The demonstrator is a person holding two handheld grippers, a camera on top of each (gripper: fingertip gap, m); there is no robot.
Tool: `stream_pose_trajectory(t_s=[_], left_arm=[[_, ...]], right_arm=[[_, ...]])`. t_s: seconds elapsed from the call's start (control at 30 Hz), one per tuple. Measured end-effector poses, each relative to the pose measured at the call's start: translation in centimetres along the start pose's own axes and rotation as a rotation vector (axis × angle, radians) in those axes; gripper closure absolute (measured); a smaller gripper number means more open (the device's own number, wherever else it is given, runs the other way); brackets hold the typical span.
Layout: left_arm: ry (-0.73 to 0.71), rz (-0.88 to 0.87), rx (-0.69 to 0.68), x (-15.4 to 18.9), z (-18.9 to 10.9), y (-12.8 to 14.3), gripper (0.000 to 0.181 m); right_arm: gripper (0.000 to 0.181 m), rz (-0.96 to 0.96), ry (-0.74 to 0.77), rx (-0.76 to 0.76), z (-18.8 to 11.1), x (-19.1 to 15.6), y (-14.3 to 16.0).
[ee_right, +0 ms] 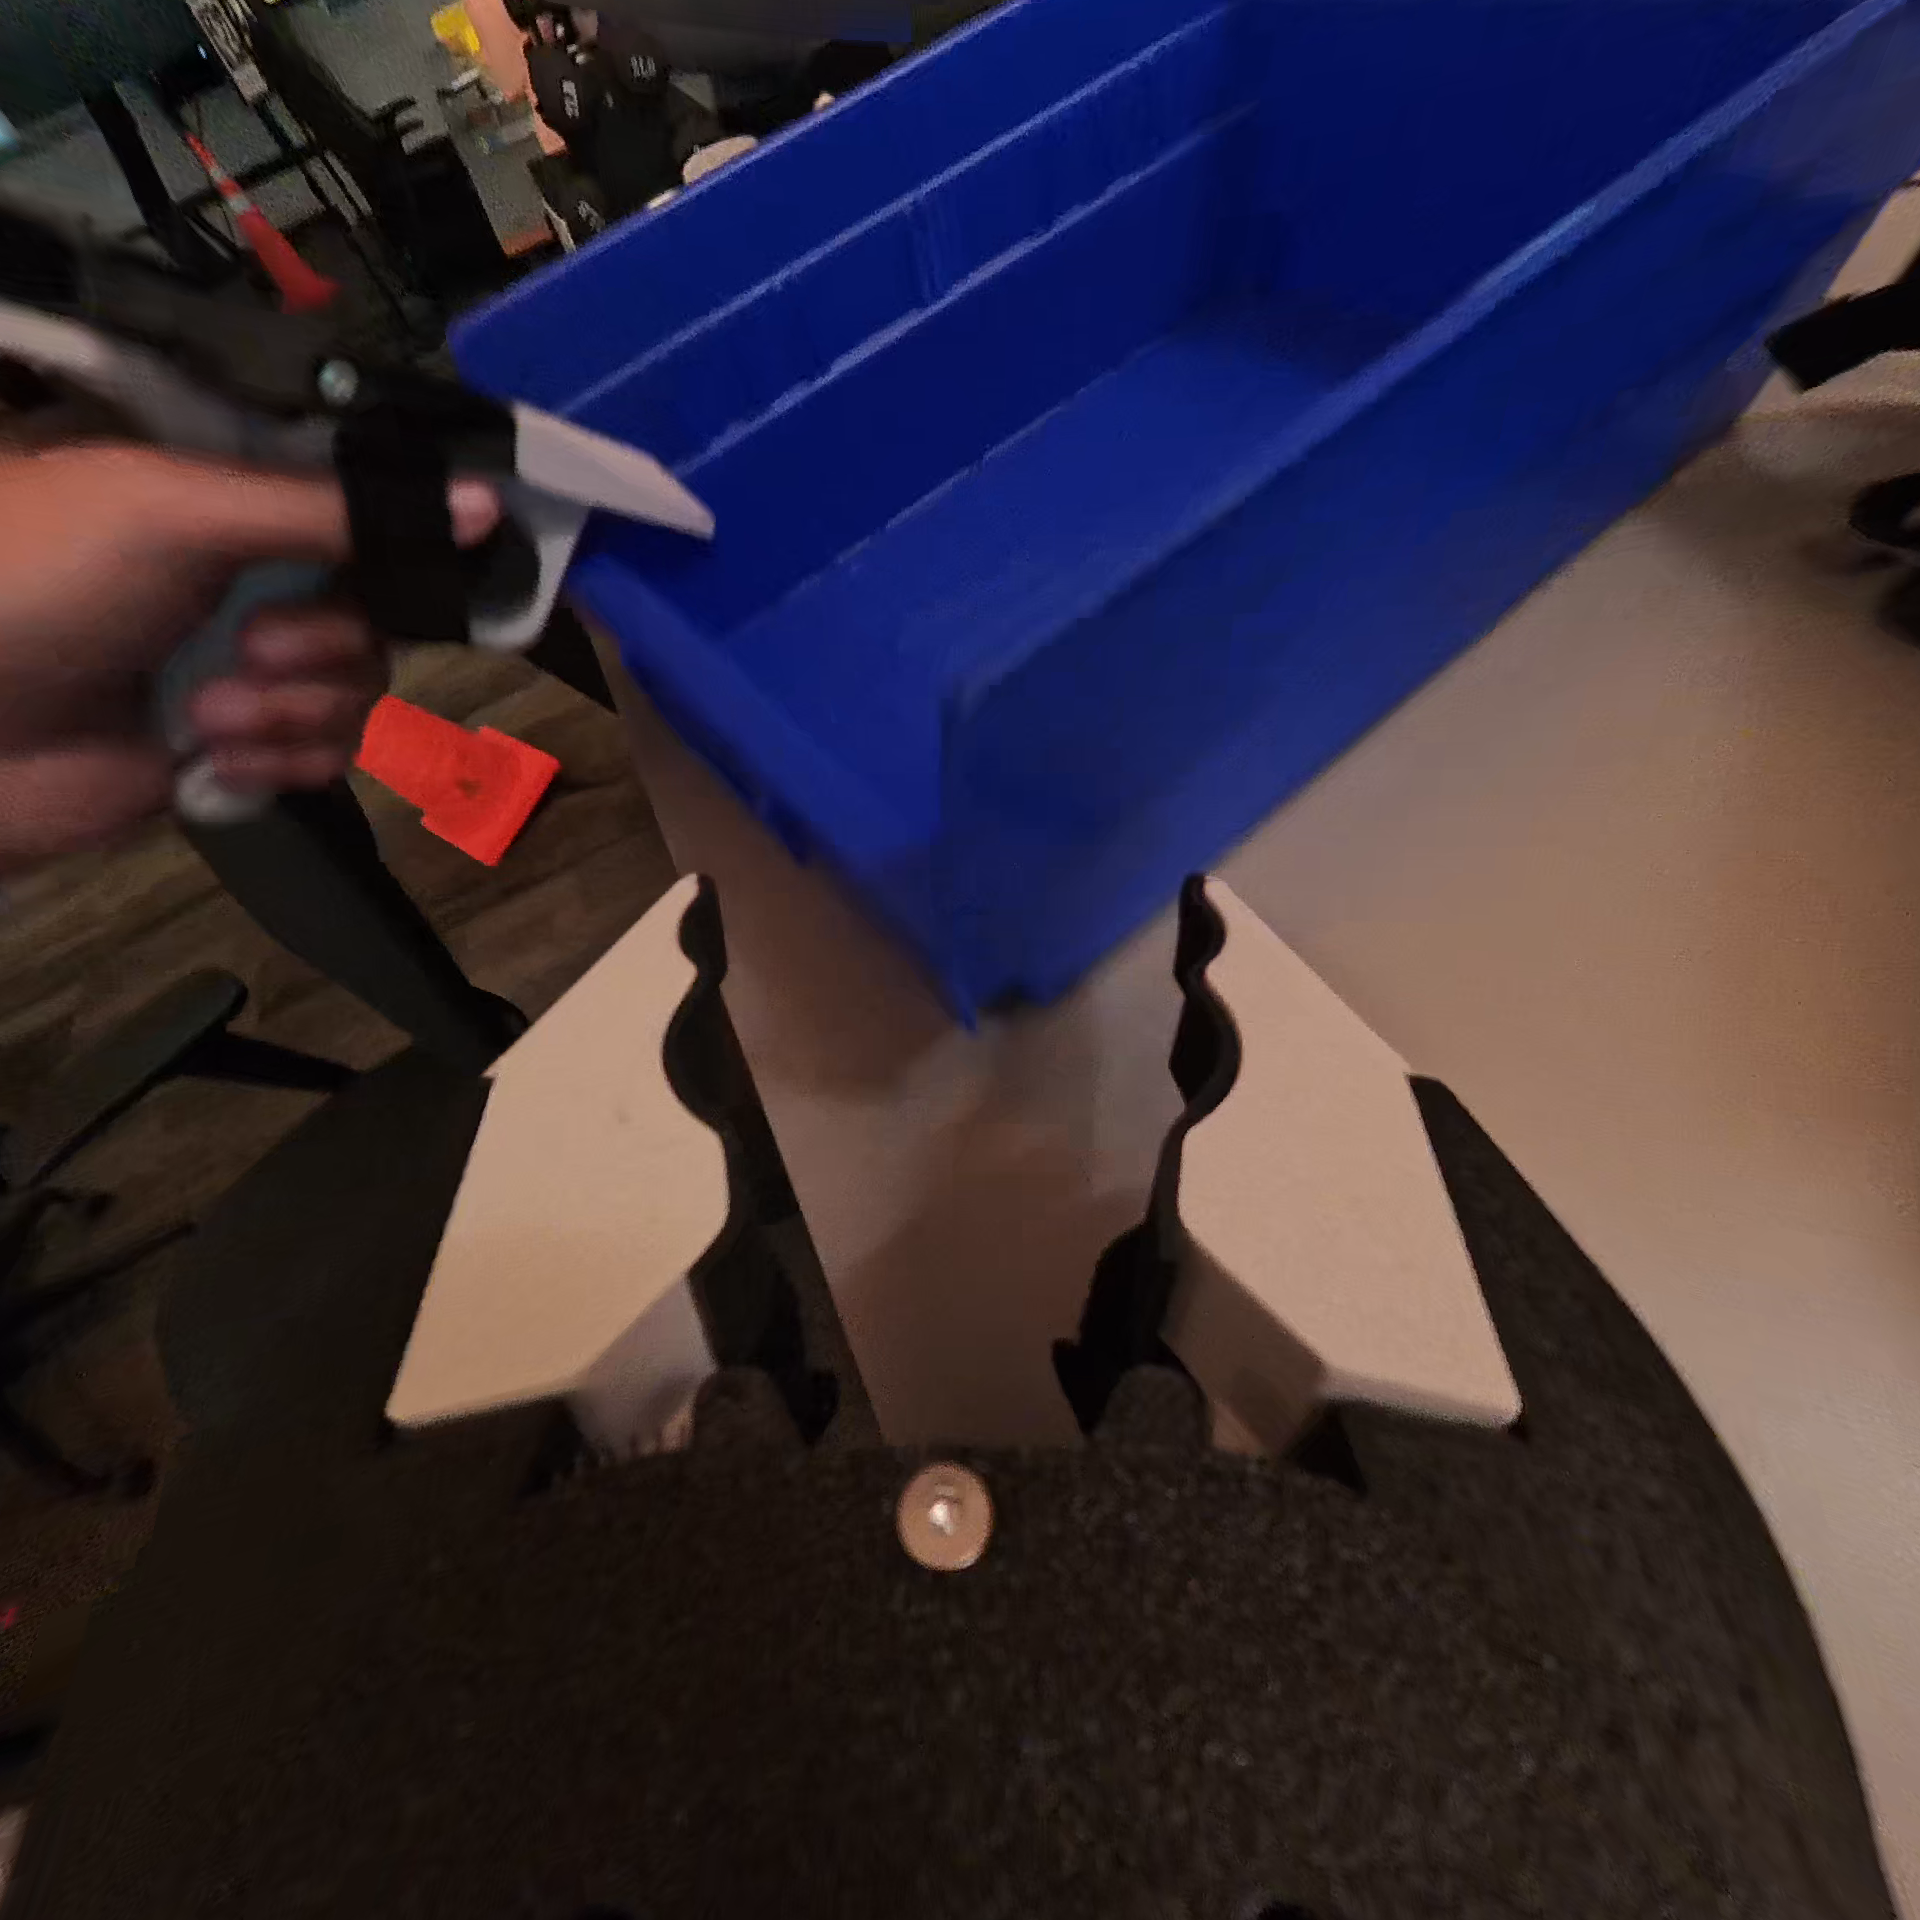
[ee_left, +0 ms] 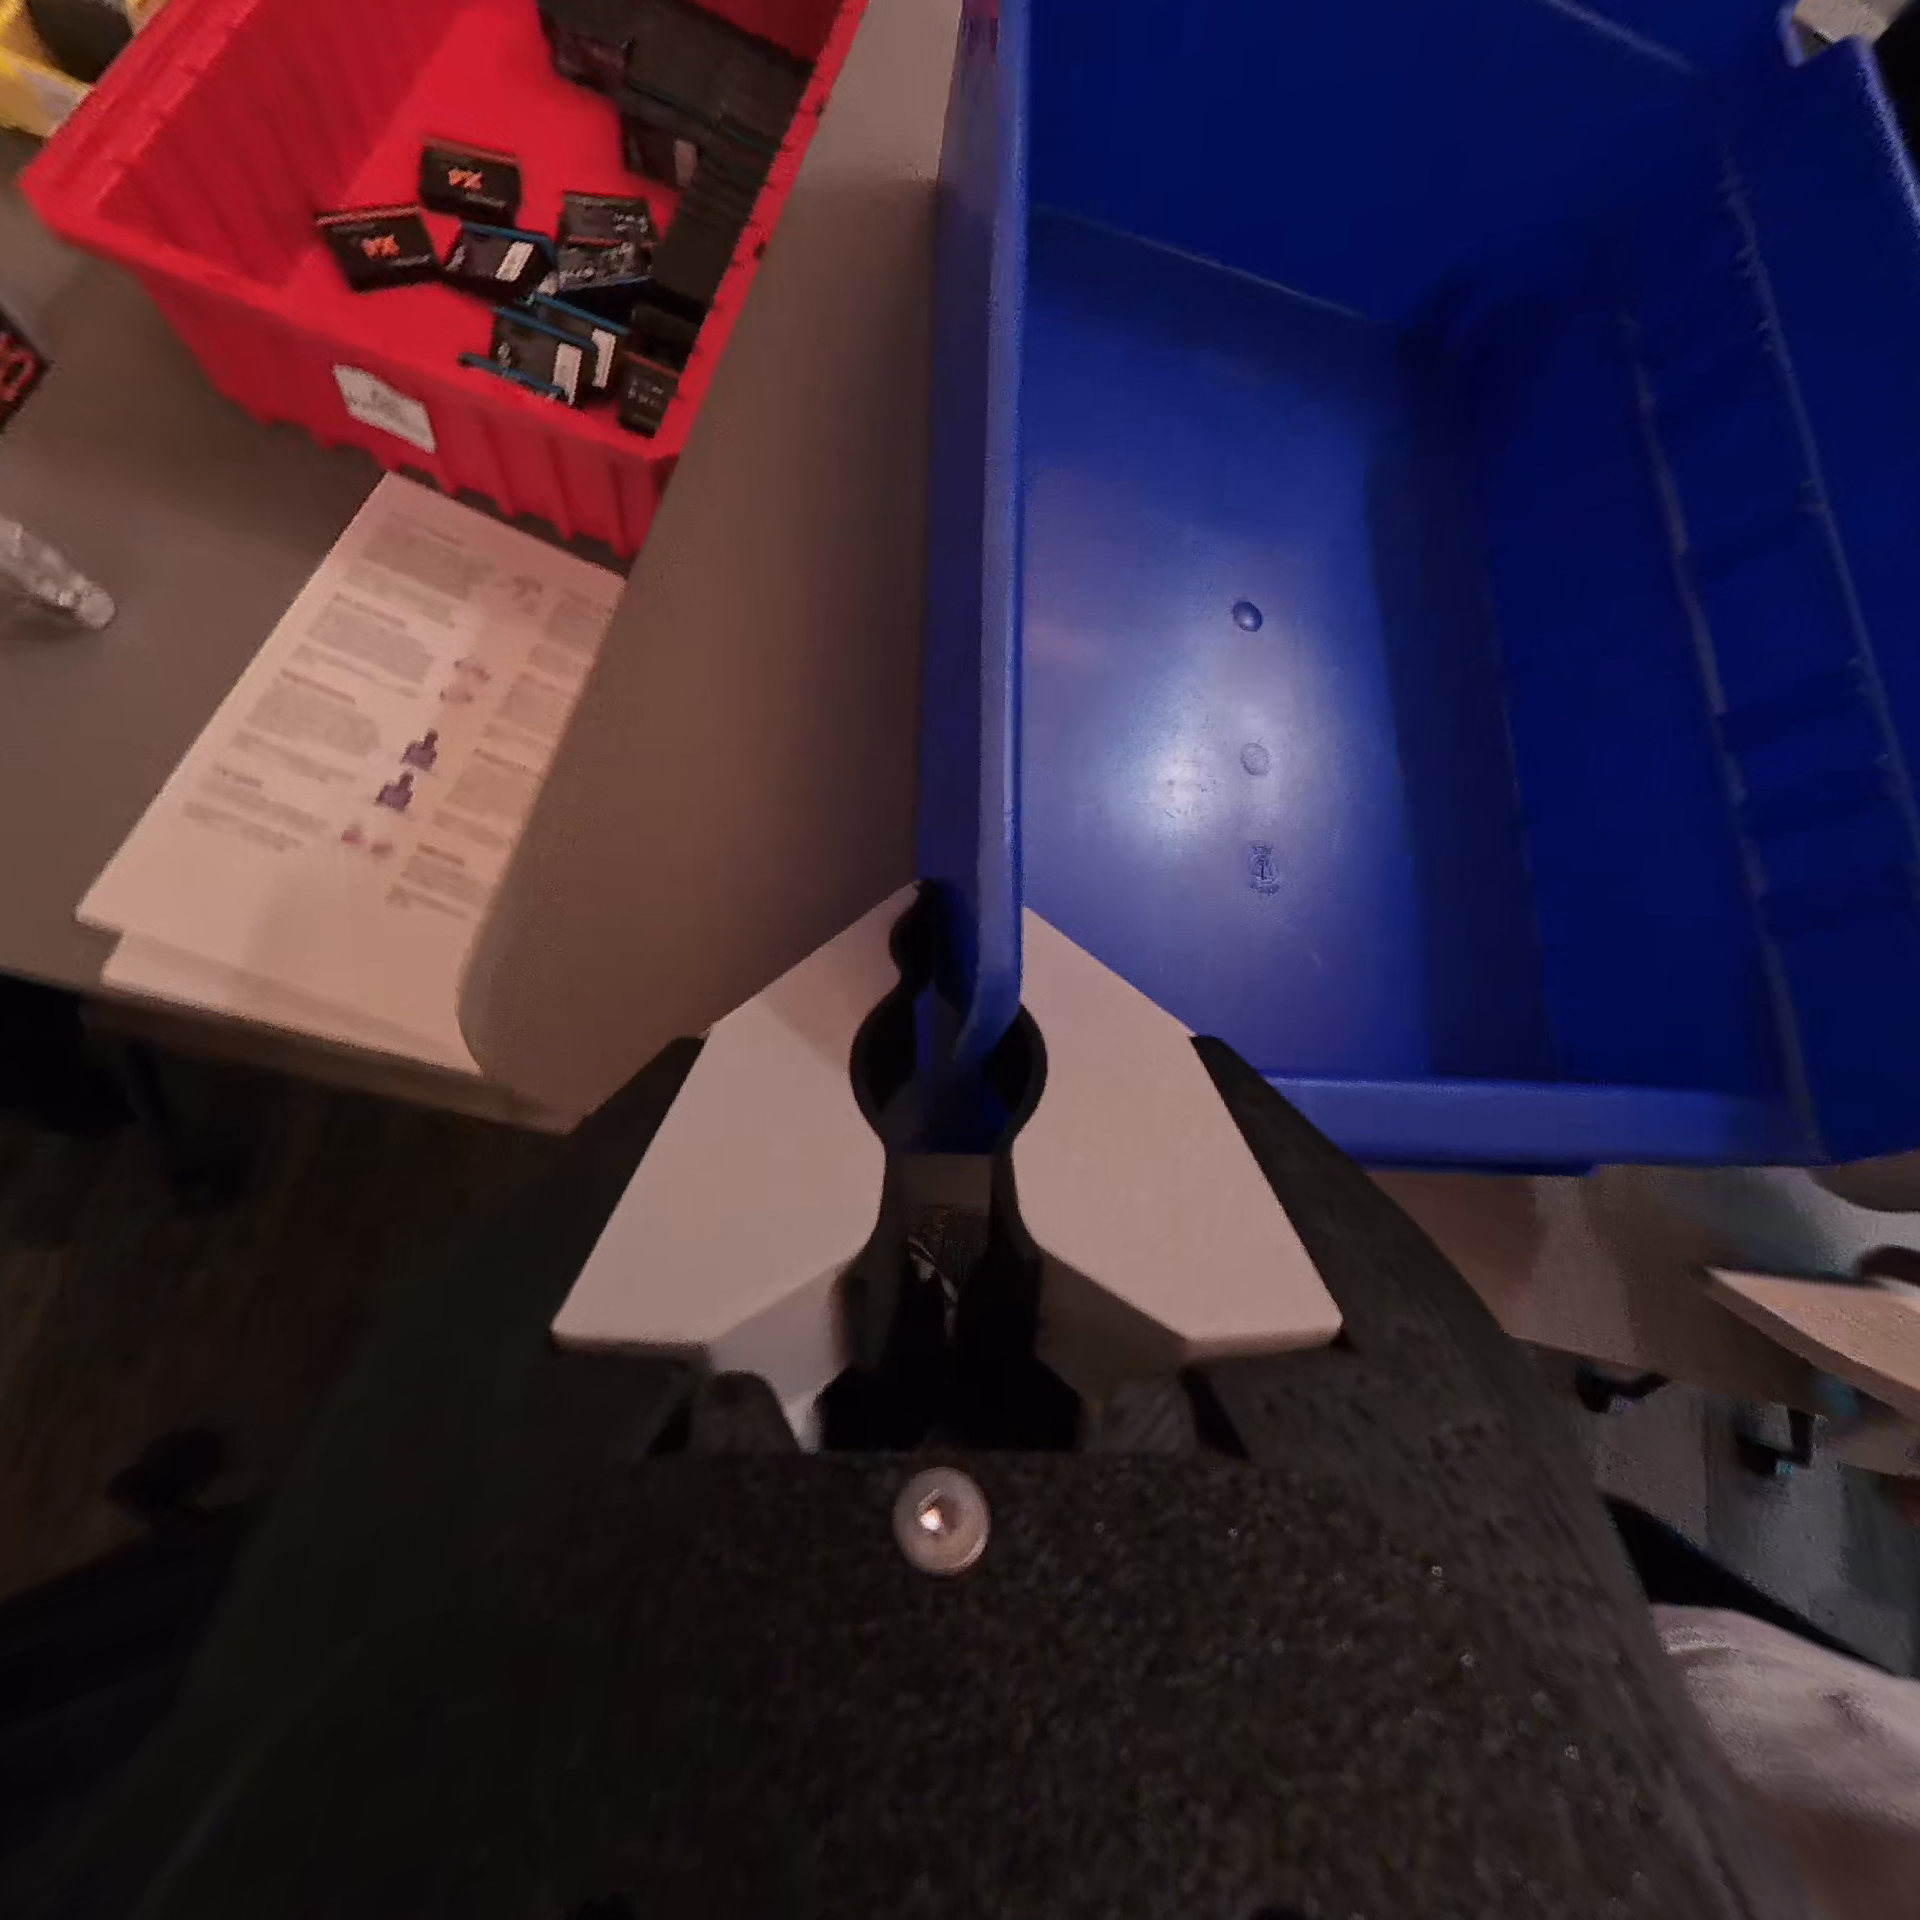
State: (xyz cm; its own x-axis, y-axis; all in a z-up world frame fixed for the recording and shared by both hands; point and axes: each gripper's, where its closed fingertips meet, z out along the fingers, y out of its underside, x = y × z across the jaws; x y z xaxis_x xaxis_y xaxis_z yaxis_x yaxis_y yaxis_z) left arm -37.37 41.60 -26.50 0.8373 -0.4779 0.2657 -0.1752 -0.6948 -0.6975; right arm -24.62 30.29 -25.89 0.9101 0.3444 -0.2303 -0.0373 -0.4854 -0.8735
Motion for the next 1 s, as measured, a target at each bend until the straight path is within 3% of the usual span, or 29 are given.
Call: stream_pose_trajectory(t_s=[0.1, 0.23, 0.37, 0.43, 0.5, 0.63, 0.73, 0.87, 1.0], left_arm=[[-0.1, -0.019, 0.035, 1.9, -2.6, 2.3, 0.176], [-0.23, -0.009, 0.126, 4.2, -6.2, 3.5, 0.176], [-0.233, 0.002, 0.28, 8.9, -9.3, 2.7, 0.177], [-0.245, 0.07, 0.383, 12.5, -10.9, 1.3, 0.177], [-0.245, 0.143, 0.476, 17.1, -12.4, 0.0, 0.176], [-0.123, 0.282, 0.602, 28.2, -14.2, -1.5, 0.171], [0.114, 0.289, 0.595, 37.7, -14.4, -0.6, 0.162], [0.499, 0.324, 0.478, 51.8, -14.7, 3.7, 0.146], [0.744, 0.427, 0.408, 63.2, -15.0, 10.2, 0.138]], right_arm=[[0.086, 0.037, 0.062, -0.006, 0.4, 0.3, 0.2], [0.098, 0.045, -0.002, 0.042, -2.3, 0.0, 0.1], [0.127, 0.066, 0.076, 0.188, -7.5, 2.2, -3.2], [0.154, 0.043, 0.18, 0.229, -10.7, 4.6, -4.6], [0.165, 0.001, 0.266, 0.273, -14.9, 6.9, -6.2], [0.177, -0.049, 0.434, 0.37, -26.2, 11.5, -9.4], [0.177, -0.076, 0.554, 0.398, -36.1, 14.5, -10.4], [0.177, -0.141, 0.775, 0.397, -50.8, 18.8, -9.2], [0.178, -0.173, 1.014, 0.28, -64.5, 22.3, -4.4]])
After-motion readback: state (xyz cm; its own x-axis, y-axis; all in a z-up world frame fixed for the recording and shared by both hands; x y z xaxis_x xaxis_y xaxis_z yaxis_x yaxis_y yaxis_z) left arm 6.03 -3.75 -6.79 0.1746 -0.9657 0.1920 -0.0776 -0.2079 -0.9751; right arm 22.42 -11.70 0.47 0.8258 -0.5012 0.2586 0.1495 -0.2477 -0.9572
